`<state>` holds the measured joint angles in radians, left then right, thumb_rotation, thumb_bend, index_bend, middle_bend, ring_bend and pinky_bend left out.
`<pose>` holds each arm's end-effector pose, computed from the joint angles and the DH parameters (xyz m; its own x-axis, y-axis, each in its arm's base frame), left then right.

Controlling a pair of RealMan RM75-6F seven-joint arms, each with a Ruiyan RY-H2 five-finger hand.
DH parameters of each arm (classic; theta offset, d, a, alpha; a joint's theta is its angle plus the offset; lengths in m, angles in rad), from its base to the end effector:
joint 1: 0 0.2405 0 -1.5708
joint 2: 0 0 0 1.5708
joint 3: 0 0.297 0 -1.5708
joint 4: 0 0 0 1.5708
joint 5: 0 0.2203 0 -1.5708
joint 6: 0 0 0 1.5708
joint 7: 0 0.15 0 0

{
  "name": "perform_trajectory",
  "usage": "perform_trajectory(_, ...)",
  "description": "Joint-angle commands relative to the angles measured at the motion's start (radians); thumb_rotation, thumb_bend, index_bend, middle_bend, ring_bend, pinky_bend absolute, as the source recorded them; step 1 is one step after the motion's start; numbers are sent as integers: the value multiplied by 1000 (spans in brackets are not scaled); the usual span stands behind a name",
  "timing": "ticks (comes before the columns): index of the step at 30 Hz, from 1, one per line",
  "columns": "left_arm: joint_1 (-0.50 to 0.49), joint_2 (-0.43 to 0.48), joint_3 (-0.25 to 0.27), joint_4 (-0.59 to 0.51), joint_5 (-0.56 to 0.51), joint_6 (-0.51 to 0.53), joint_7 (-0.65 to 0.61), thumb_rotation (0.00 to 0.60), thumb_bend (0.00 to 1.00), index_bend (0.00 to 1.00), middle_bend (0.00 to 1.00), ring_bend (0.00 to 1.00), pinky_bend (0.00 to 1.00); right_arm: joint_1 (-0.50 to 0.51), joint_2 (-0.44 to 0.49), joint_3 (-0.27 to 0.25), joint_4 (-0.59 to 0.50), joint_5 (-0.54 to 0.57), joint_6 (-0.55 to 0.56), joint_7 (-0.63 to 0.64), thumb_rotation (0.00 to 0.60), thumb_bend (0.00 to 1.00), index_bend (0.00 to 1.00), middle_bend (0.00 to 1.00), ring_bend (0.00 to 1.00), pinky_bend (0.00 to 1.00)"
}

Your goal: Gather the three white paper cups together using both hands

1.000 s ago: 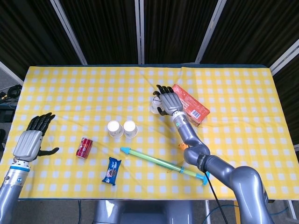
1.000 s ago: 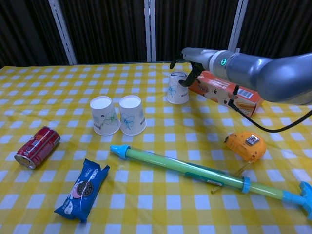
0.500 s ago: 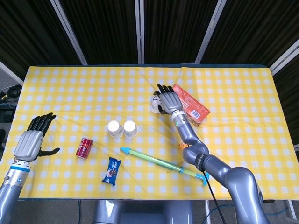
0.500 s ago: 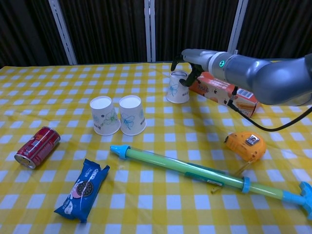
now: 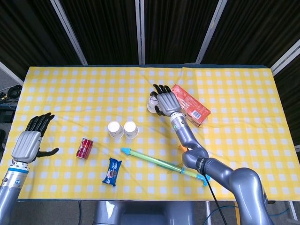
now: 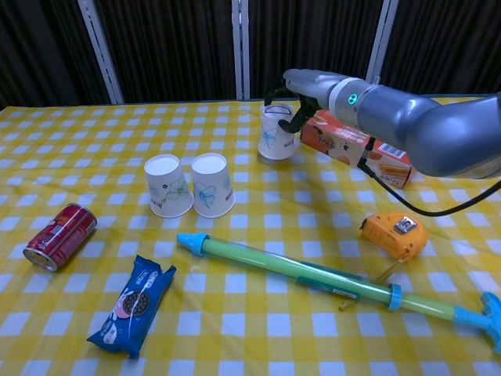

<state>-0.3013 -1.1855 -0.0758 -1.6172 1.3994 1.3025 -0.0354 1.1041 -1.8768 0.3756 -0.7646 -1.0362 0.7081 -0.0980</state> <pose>-0.3154 0.2675 0.1257 0.2937 0.0990 0.9508 0.9525 -0.1147 -0.2822 -0.0914 -0.5144 -0.0761 0.3562 -0.1986 0.9131 -0.9047 -0.3176 0.2839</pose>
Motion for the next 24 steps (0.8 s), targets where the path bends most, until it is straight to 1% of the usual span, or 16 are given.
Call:
perform_trajectory(1,2,1,-2,-2,1,4,1,600,99,0,0,0,0,-16,38,2,-67,-9,35,-25,600,429,387,46,0,90)
perform_trajectory(3,4,0,-3,-1,0,6,3,600,99,0,0,0,0,-28,65,2,-120,-17,62,-38,600,429,386,46,0,90)
perform_trajectory(7,4,-1,-4,1,-4,0,9,600,100,0,0,0,0,-66,151,-1,-285,-32,131,-87,600,428,387,45,0,90)
perform_trajectory(9,6,-1,-5,-2,0,7,13,600,100,0,0,0,0,-87,201,-2,-385,-30,160,-122,600,428,386,44,0,90)
perform_trajectory(12,9,-2,-2,-8,8,13,27,600,100,0,0,0,0,-122,287,-7,-577,-50,222,-175,600,428,387,42,0,90)
perform_trajectory(16,10,-4,-1,-12,11,14,37,600,99,0,0,0,0,-147,350,-11,-741,-34,256,-229,600,428,387,42,0,91)
perform_trajectory(20,12,-3,1,-18,19,19,38,600,99,0,0,0,0,-150,377,-11,-857,-10,278,-278,600,428,387,42,0,97)
perform_trajectory(24,15,-2,2,-22,28,26,42,600,99,0,0,0,0,-140,368,-11,-911,14,290,-309,600,427,388,42,0,99)
